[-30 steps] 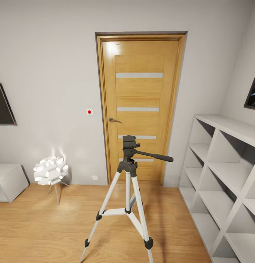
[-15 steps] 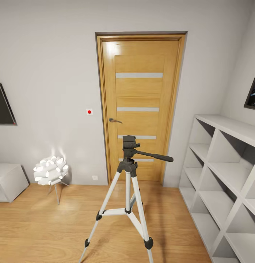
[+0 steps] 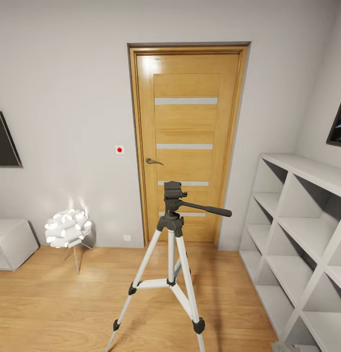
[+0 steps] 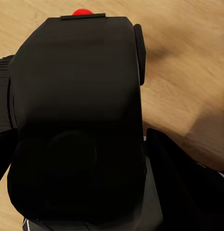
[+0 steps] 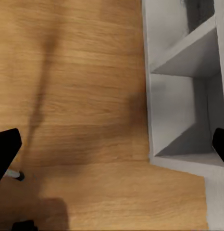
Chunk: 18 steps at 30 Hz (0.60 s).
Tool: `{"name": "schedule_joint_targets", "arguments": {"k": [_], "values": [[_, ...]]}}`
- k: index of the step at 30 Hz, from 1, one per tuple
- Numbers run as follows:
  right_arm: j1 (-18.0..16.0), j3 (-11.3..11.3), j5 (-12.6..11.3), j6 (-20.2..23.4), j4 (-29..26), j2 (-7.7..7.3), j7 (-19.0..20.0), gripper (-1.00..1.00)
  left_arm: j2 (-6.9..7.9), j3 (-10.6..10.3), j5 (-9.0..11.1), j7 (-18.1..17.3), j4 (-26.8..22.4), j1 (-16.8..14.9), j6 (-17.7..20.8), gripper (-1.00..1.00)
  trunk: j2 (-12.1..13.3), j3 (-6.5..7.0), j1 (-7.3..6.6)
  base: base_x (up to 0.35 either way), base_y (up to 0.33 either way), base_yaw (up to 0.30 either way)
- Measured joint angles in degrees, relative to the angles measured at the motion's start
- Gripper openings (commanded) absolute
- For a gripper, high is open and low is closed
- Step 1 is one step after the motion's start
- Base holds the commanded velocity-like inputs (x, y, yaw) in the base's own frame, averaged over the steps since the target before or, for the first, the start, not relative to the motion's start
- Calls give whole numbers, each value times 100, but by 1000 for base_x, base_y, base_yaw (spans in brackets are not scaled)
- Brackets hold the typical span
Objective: Attach the digital camera to the camera tripod in the bedroom.
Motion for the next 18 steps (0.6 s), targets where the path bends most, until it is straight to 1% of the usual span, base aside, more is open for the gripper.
{"name": "schedule_joint_targets", "arguments": {"k": [2,3,5,7,10,12,13,15,16,18], "values": [[-237,-21,-24,20,-9,5,53,100,0,0,0,0,0,0,0,-100,0,0,0,0,0,0],[-441,-38,-53,37,-16,7,86,100,0,0,0,0,0,0,-2,-100,0,0,0,0,0,0],[-723,-61,-113,73,-21,2,136,100,0,0,-2,0,0,0,-4,-100,0,0,0,0,0,0],[-898,-73,-158,128,-20,0,172,100,-3,0,-4,0,-1,0,-4,-100,0,-1,0,0,0,0],[-1319,-84,-218,345,-20,-23,285,100,-7,0,-7,0,0,0,-5,-100,0,0,0,0,0,0],[-1522,-83,-232,441,-19,-38,381,100,-7,0,-7,0,-1,0,-5,-100,0,0,0,0,0,0],[-1696,-81,-239,551,-22,-48,532,100,-8,0,-11,0,0,0,-5,-100,0,0,0,0,0,0],[-1854,-70,-232,697,-40,-54,735,100,-8,0,-13,0,-1,0,-5,-100,0,-1,0,0,0,0],[-1962,-59,-221,860,-72,-53,981,100,-8,0,-12,-3,-1,0,-5,-100,0,0,0,0,0,0],[-2036,-48,-204,1029,-105,-54,1299,100,-8,0,-12,-5,-1,0,-5,-100,0,-1,0,0,0,0]]}}
